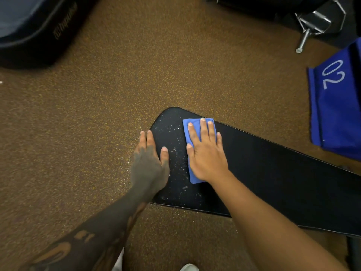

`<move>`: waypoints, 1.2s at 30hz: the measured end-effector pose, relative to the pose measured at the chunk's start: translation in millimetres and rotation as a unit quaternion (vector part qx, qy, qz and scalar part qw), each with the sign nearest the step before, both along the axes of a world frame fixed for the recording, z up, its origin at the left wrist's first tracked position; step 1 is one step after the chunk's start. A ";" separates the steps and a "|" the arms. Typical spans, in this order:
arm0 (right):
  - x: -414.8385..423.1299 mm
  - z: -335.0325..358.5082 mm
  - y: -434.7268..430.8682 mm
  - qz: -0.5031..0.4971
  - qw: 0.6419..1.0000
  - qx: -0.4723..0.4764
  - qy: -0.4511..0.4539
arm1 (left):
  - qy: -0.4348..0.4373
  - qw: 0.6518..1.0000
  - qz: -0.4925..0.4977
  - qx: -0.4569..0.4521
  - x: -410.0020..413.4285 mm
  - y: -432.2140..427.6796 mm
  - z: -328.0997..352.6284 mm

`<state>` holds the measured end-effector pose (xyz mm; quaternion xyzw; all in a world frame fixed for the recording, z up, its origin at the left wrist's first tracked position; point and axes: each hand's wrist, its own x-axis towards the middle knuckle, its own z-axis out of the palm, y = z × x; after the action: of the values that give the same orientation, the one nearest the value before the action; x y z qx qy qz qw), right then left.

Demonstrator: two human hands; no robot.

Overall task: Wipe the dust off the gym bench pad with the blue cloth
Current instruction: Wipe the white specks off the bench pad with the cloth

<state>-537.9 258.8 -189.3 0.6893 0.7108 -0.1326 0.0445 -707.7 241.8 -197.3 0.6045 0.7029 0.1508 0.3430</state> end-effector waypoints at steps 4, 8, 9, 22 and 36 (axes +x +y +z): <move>-9.1 -5.9 40.2 -0.029 1.000 0.007 0.005 | -0.118 0.986 0.103 -0.061 -9.9 18.3 -0.1; -19.7 -7.6 72.6 -0.059 0.998 -0.003 0.009 | -0.203 0.966 0.129 -0.092 -17.7 27.1 -7.3; -21.8 -7.7 73.4 -0.062 0.998 0.000 0.008 | -0.213 0.963 0.129 -0.099 -19.7 28.1 -9.2; -42.9 -5.4 44.2 -0.019 1.000 0.020 -0.006 | -0.282 0.950 0.095 -0.095 -32.5 26.5 -25.0; -48.1 -4.1 43.4 0.066 0.998 0.008 0.010 | -0.480 0.840 0.190 -0.167 -35.3 25.6 -34.7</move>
<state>-586.0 302.2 -193.4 0.6401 0.7560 -0.1308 0.0403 -743.0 267.4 -232.1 0.2448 0.5662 0.3645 0.6976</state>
